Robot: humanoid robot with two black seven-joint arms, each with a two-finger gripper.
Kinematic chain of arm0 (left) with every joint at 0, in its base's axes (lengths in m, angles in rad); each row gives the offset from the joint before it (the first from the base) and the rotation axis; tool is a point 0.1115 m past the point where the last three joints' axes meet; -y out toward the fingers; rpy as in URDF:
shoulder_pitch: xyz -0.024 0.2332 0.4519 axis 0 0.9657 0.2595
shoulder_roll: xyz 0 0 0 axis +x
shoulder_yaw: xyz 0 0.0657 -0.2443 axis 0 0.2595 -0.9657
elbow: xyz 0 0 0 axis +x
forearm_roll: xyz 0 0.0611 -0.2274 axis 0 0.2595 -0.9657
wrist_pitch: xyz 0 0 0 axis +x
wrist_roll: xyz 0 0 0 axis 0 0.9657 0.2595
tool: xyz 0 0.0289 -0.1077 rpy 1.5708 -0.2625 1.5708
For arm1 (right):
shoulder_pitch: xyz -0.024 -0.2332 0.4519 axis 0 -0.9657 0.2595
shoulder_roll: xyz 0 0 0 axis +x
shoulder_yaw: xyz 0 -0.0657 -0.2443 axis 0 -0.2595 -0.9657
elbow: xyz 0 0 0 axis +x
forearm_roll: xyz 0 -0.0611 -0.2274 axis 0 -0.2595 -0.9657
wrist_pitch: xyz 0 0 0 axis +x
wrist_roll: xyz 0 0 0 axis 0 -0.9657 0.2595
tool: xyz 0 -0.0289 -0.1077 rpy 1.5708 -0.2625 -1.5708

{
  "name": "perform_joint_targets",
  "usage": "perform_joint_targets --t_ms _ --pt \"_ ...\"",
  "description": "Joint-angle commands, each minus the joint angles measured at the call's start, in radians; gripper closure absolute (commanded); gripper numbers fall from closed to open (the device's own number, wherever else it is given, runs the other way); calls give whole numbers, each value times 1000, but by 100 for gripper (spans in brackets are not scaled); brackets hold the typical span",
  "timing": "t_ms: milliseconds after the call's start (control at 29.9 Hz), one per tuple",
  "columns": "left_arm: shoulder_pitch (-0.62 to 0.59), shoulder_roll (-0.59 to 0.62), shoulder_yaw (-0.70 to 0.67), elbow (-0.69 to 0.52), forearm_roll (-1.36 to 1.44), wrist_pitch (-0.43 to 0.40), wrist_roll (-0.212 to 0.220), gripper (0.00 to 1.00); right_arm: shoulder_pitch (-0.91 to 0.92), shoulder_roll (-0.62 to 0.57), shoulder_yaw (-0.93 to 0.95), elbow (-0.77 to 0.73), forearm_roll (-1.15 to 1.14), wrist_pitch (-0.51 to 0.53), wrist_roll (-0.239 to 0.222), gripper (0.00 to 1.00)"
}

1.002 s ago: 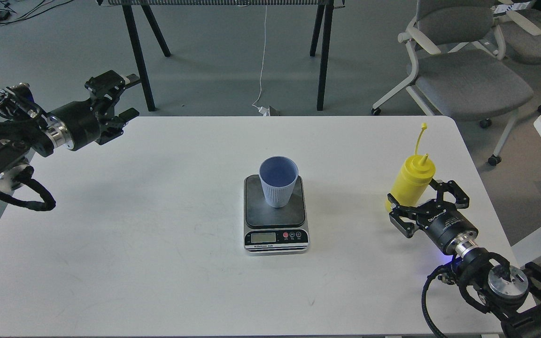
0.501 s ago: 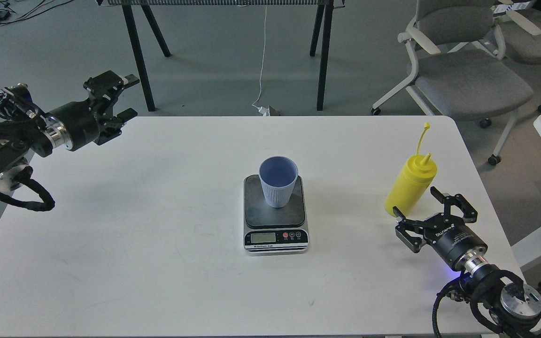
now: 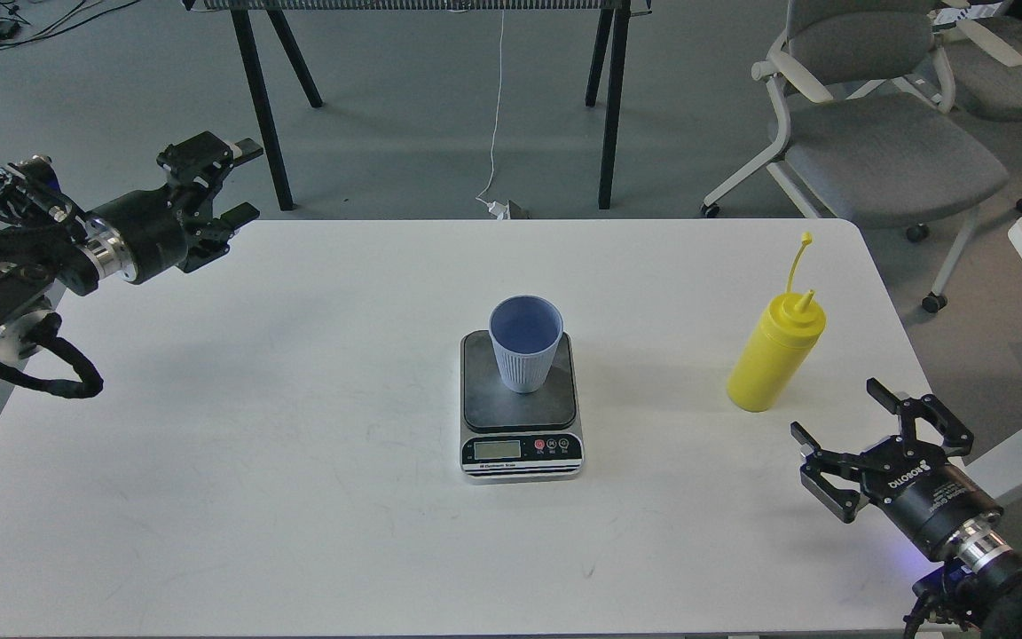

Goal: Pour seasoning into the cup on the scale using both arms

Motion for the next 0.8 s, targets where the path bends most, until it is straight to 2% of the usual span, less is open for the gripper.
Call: perform_joint_targets --t_ms 0,167,468,768 --pt "1 -9 0 0 2 0 0 5 -89 -87 88 86 0 0 1 1" --pt "-4 -35 -3 0 0 0 0 5 -156 -170 212 149 0 0 2 1" --pt "-20 -38 -11 0 -5 0 0 5 -141 -228 344 166 0 0 2 1" --pt "-39 -41 -15 -1 -11 0 0 5 116 -259 282 146 -49 0 2 1"
